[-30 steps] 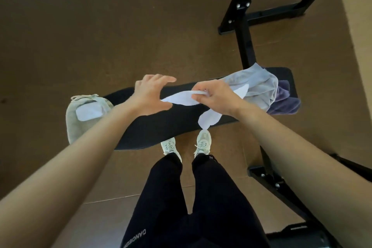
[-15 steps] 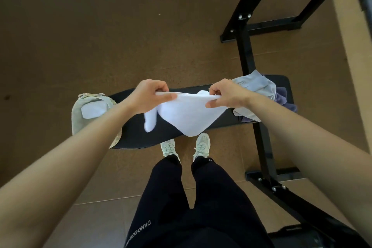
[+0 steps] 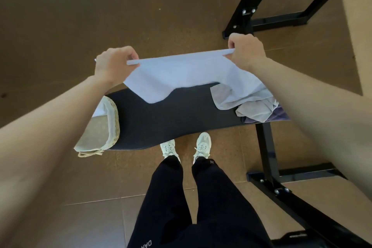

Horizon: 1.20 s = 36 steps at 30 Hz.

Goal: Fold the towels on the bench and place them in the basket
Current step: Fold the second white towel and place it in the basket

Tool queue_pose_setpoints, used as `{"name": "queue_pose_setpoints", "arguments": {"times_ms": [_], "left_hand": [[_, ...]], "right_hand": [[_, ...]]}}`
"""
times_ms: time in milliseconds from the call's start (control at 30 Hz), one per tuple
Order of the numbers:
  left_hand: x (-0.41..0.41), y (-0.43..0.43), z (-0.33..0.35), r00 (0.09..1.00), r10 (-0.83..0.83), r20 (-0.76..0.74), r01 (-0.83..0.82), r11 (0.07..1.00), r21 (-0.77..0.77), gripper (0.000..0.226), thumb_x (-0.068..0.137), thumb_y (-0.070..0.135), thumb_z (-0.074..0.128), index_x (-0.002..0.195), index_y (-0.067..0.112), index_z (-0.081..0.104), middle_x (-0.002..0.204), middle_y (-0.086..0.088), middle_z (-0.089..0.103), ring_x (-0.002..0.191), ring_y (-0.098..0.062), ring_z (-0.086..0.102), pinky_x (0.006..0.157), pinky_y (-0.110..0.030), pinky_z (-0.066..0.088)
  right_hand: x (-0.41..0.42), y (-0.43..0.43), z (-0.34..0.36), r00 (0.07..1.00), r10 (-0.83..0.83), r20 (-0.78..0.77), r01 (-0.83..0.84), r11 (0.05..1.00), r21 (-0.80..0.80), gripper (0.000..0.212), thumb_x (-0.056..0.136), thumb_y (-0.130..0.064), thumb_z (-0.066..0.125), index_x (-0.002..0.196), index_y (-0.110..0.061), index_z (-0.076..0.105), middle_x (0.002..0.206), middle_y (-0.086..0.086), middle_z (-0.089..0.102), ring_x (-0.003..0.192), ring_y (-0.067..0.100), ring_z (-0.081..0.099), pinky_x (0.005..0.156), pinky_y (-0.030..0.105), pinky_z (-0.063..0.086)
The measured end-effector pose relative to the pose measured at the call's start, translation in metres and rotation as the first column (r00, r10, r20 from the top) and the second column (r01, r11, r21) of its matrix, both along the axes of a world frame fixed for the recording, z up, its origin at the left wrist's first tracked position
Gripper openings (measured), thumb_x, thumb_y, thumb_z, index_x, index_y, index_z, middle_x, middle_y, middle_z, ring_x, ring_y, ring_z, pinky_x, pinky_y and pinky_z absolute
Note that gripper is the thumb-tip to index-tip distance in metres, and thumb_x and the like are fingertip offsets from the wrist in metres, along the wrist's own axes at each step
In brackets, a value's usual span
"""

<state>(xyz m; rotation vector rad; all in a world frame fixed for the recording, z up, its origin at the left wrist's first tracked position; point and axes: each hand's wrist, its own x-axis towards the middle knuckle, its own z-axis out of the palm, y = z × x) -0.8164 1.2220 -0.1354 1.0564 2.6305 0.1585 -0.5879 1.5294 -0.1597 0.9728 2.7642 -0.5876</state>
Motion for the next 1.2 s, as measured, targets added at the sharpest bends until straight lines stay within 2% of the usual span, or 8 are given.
{"name": "queue_pose_setpoints", "arguments": {"times_ms": [200, 367, 500, 667, 767, 933, 1100, 1200], "left_hand": [[0.014, -0.026, -0.048, 0.994, -0.031, -0.103, 0.036, 0.998, 0.042, 0.012, 0.090, 0.009, 0.060, 0.096, 0.019, 0.057, 0.083, -0.002, 0.061, 0.073, -0.034, 0.060, 0.062, -0.036, 0.038], [0.048, -0.075, -0.124, 0.997, -0.057, 0.048, 0.063, 0.987, -0.146, 0.023, 0.091, 0.005, 0.055, 0.097, 0.027, 0.050, 0.095, 0.002, 0.055, 0.071, -0.033, 0.057, 0.062, -0.038, 0.038], [0.090, -0.113, -0.195, 0.981, -0.057, 0.185, 0.113, 0.945, -0.308, 0.028, 0.093, -0.001, 0.052, 0.104, 0.024, 0.055, 0.101, 0.001, 0.051, 0.080, -0.028, 0.058, 0.065, -0.038, 0.044], [0.140, -0.164, -0.272, 0.826, 0.187, 0.531, 0.173, 0.813, -0.556, 0.044, 0.092, 0.022, 0.062, 0.135, 0.029, 0.053, 0.136, 0.003, 0.049, 0.110, -0.027, 0.059, 0.087, -0.039, 0.049], [0.154, -0.169, -0.294, 0.801, 0.238, 0.549, 0.088, 0.861, -0.502, 0.045, 0.095, 0.027, 0.060, 0.139, 0.028, 0.052, 0.139, 0.003, 0.051, 0.115, -0.025, 0.060, 0.091, -0.040, 0.051], [0.139, -0.147, -0.319, 0.904, 0.209, 0.373, -0.137, 0.968, -0.211, 0.055, 0.091, 0.011, 0.062, 0.143, 0.018, 0.047, 0.145, -0.008, 0.039, 0.125, -0.031, 0.044, 0.086, -0.046, 0.053], [0.106, -0.141, -0.342, 0.894, 0.264, 0.362, -0.143, 0.934, -0.327, 0.094, 0.088, 0.033, 0.070, 0.161, 0.028, 0.010, 0.167, -0.006, 0.005, 0.149, -0.040, 0.013, 0.094, -0.053, 0.052], [0.091, -0.150, -0.347, 0.902, 0.292, 0.317, -0.152, 0.904, -0.399, 0.095, 0.092, 0.046, 0.061, 0.162, 0.031, -0.001, 0.171, 0.003, -0.010, 0.157, -0.038, -0.004, 0.100, -0.056, 0.047]], "right_hand": [[0.015, -0.028, -0.037, 0.999, -0.022, 0.032, 0.023, 0.999, -0.023, 0.014, 0.087, -0.012, 0.066, 0.088, -0.015, 0.052, 0.086, 0.004, 0.057, 0.081, 0.029, 0.056, 0.069, 0.038, 0.041], [0.052, -0.074, -0.100, 0.986, 0.058, 0.158, -0.044, 0.995, -0.092, 0.016, 0.087, -0.005, 0.060, 0.087, -0.016, 0.050, 0.090, 0.008, 0.057, 0.087, 0.030, 0.058, 0.082, 0.043, 0.050], [0.088, -0.115, -0.169, 0.929, 0.152, 0.337, -0.099, 0.981, -0.169, 0.019, 0.084, 0.002, 0.054, 0.090, -0.015, 0.048, 0.094, 0.008, 0.055, 0.094, 0.032, 0.056, 0.073, 0.038, 0.042], [0.131, -0.157, -0.240, 0.796, 0.250, 0.552, -0.010, 0.916, -0.400, 0.036, 0.093, -0.016, 0.057, 0.128, -0.020, 0.057, 0.128, 0.007, 0.063, 0.117, 0.032, 0.058, 0.088, 0.039, 0.050], [0.134, -0.173, -0.263, 0.793, 0.244, 0.558, 0.019, 0.906, -0.423, 0.040, 0.094, -0.021, 0.058, 0.135, -0.018, 0.056, 0.134, 0.007, 0.060, 0.122, 0.032, 0.056, 0.094, 0.041, 0.050], [0.094, -0.195, -0.290, 0.897, 0.242, 0.371, -0.103, 0.929, -0.356, 0.058, 0.094, -0.023, 0.065, 0.148, -0.020, 0.044, 0.153, 0.007, 0.036, 0.135, 0.033, 0.038, 0.098, 0.047, 0.048], [0.045, -0.221, -0.315, 0.841, 0.350, 0.412, -0.260, 0.930, -0.259, 0.085, 0.093, -0.038, 0.068, 0.161, -0.036, 0.017, 0.171, 0.001, -0.005, 0.154, 0.040, 0.003, 0.106, 0.055, 0.042], [0.035, -0.241, -0.325, 0.796, 0.371, 0.478, -0.275, 0.926, -0.259, 0.094, 0.091, -0.040, 0.068, 0.160, -0.044, 0.004, 0.170, -0.001, -0.019, 0.154, 0.043, -0.008, 0.114, 0.063, 0.030]]}}
